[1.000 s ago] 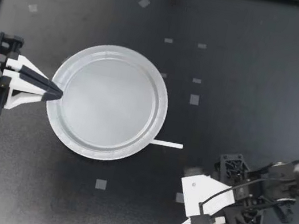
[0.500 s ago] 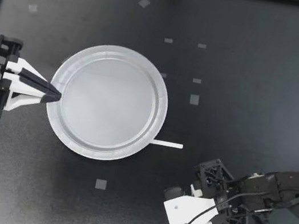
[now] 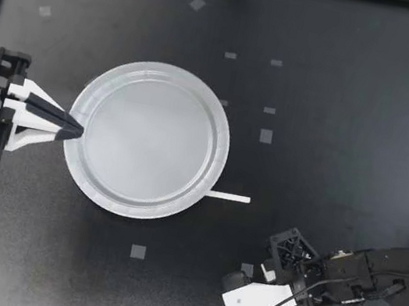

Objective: Pick up the fork and place it on the plate.

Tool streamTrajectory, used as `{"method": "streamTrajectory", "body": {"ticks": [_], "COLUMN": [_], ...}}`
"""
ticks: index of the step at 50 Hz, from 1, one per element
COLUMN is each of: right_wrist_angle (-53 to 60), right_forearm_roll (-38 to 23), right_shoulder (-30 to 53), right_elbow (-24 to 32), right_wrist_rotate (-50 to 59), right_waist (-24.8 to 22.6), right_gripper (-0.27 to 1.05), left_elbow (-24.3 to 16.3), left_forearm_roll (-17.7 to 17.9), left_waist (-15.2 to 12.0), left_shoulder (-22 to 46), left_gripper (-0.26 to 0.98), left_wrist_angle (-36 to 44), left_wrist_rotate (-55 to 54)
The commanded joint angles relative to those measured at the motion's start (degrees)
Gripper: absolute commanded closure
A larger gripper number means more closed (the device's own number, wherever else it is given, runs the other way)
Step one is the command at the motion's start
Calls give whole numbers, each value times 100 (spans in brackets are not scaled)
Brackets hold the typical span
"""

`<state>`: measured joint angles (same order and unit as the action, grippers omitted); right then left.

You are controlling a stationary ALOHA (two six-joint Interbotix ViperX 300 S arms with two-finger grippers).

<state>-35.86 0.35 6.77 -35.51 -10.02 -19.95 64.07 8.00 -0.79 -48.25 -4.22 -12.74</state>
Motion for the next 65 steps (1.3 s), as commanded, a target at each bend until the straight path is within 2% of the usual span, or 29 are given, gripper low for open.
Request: {"method": "streamTrajectory", "body": {"ticks": [1,21,37,56,58,65], "right_wrist_angle": [35,70,-35,-299,-334,-334], "right_forearm_roll": [18,9,9,9,18,70], "right_shoulder": [-9,229,229,360,360,193], "right_elbow": [132,290,290,343,378,642], "right_wrist_rotate": [0,-9,-18,9,18,237], "right_waist": [-26,-26,-26,-18,-18,132], "right_gripper": [24,25,45,48,50,68], "left_elbow": [-62,26,88,88,88,123], "left_forearm_roll": [-26,-26,-26,-18,-18,-18], "left_waist": [-9,-9,-9,-9,-9,-9], "left_shoulder": [-70,-290,-290,-299,-299,-290], "left_gripper": [69,69,69,69,69,69], "left_wrist_angle": [53,53,53,53,53,53], "left_wrist_rotate": [9,18,0,-35,-35,-35]}}
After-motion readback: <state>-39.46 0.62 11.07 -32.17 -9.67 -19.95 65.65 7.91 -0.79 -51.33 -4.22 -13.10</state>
